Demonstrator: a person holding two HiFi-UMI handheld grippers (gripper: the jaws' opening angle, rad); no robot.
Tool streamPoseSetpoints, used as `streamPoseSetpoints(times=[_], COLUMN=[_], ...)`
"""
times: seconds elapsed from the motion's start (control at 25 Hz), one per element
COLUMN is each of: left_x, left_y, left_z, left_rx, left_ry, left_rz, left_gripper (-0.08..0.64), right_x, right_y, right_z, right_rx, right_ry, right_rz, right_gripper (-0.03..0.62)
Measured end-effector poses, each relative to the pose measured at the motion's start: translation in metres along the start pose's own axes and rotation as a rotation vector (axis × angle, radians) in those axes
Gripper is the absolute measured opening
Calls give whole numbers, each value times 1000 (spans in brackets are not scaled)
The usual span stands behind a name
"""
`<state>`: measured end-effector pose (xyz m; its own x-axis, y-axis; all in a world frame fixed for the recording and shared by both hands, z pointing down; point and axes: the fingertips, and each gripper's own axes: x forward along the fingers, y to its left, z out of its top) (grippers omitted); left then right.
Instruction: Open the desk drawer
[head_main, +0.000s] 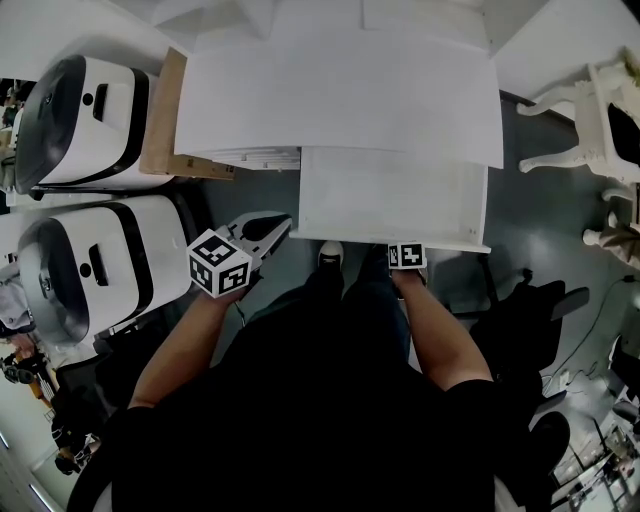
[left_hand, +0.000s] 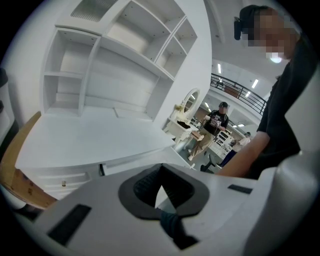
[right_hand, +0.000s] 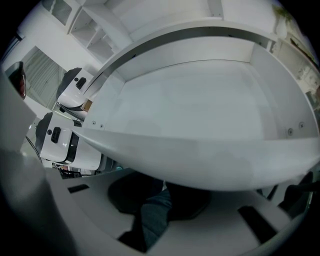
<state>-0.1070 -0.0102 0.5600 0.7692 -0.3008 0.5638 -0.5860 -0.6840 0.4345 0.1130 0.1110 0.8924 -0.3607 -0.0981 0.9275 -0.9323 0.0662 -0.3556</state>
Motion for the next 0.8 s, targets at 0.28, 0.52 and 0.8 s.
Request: streamPoseSetpoints(times=[0.28,0.52,0.8], left_x=[0,-3,-6], left_y=[-4,-5,-1], left_z=[-3,-5,1], left_rx=[-4,-6,-3], left_ry=[-1,-6,-29], left_rz=[1,-5,-7], left_gripper=[9,8,9], right_x=[-1,0,-6], right_y=[-1,-1,-3], right_z=[0,-1,-7], right_rx=[1,44,50], right_ry=[3,14,27], right_rz=[11,36,28], right_gripper=[77,78,80])
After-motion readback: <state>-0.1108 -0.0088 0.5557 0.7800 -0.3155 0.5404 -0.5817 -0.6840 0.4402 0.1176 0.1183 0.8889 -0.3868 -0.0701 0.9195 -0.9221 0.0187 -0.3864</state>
